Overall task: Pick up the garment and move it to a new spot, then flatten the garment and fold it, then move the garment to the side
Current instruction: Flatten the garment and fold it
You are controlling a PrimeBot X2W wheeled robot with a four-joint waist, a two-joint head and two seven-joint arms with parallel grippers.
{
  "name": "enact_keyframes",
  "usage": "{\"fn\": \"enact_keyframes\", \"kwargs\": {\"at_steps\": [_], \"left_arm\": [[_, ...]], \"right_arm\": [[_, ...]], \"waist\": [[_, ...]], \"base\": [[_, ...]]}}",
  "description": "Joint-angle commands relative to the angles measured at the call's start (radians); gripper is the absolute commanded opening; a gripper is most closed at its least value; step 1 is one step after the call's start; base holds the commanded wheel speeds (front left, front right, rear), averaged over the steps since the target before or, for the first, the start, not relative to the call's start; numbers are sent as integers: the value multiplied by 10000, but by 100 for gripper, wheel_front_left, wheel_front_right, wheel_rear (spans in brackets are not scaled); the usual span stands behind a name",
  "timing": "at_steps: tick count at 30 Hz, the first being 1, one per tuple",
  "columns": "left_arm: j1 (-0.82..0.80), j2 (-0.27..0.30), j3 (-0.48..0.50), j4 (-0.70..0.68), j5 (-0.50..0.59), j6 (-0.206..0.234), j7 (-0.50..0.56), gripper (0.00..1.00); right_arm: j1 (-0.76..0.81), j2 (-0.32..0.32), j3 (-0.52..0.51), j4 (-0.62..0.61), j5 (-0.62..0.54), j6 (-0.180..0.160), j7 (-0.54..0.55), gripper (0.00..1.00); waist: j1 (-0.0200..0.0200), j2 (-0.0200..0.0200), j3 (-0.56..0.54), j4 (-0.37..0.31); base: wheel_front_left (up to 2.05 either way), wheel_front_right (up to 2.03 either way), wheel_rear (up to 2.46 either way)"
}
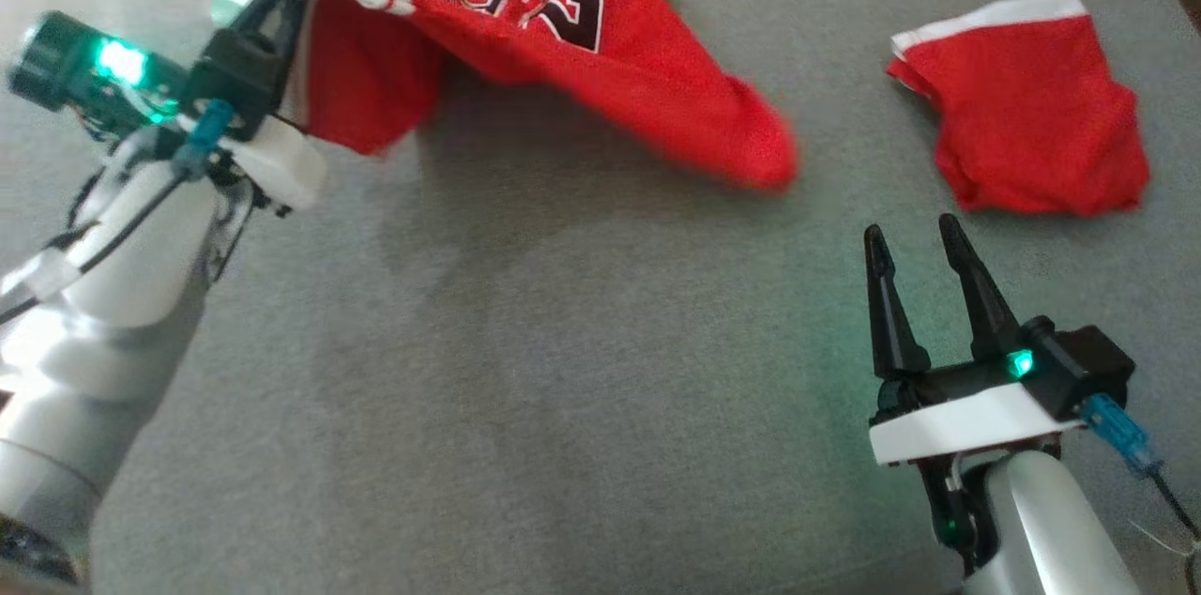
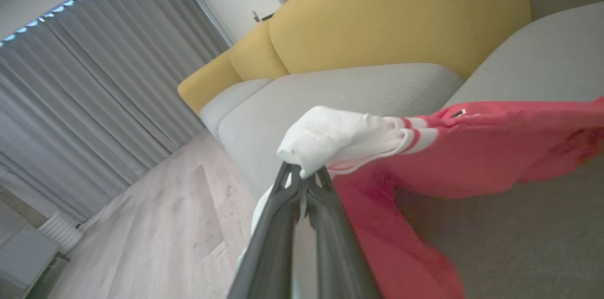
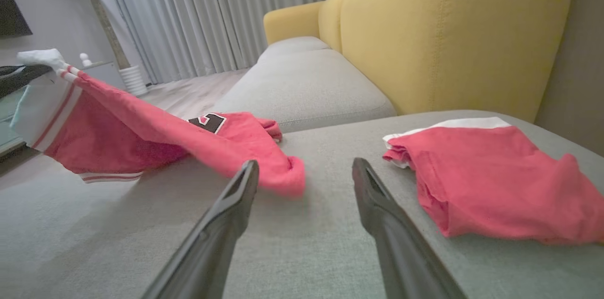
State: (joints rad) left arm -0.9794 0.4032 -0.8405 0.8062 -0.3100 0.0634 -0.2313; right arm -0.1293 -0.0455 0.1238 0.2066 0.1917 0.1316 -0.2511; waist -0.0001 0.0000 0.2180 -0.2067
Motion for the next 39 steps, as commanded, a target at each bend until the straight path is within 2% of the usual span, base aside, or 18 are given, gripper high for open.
{"fn": "enact_keyframes", "kwargs": {"at_steps": [1,6,11,15,20,24,31,32,33,36,39], "left_arm": [[-405,607,483,-452,-131,190,-106,0],[-191,1163,572,-1552,-133,463,62,0],[337,1612,-163,-2760,326,298,1024,0],[1093,2263,-672,-3575,645,375,1840,0],[2324,2986,-1300,-4343,683,233,2583,0],[3372,2843,-1636,-5044,221,191,2787,0],[4072,1874,-2119,-5317,-127,332,3222,0],[4147,1788,-2219,-5185,-184,309,3511,82],[4246,1709,-2308,-5054,-296,266,3845,100],[4463,1565,-2443,-4909,-630,85,4416,100],[4684,1364,-2305,-5006,-1007,125,4246,100]], "right_arm": [[19,-47,210,-251,-81,-9,-107,100],[111,-47,183,-216,-184,-9,-107,100],[189,-47,194,-133,-238,-9,-107,100],[241,-47,186,-70,-231,-9,-107,100],[299,-47,166,0,-222,-9,-107,100],[351,-47,153,32,-240,-9,-107,100],[320,-47,251,115,-268,-9,-107,100],[307,-47,265,124,-272,-9,-107,100],[296,-47,273,127,-276,-9,-107,100],[279,-47,293,129,-281,-9,-107,100],[283,-47,308,122,-292,-9,-107,100]], "waist": [[1,0,-267,340],[1,0,-555,816],[1,0,-782,1270],[1,0,-931,1545],[1,0,-1071,1785],[1,0,-1168,1920],[1,0,-1264,1979],[1,0,-1279,1965],[1,0,-1288,1951],[1,0,-1292,1913],[1,0,-1302,1847]], "base": [[0,0,0],[0,0,0],[0,0,0],[0,0,0],[0,0,0],[0,0,0],[0,0,0],[0,0,0],[0,0,0],[0,0,0],[0,0,0]]}}
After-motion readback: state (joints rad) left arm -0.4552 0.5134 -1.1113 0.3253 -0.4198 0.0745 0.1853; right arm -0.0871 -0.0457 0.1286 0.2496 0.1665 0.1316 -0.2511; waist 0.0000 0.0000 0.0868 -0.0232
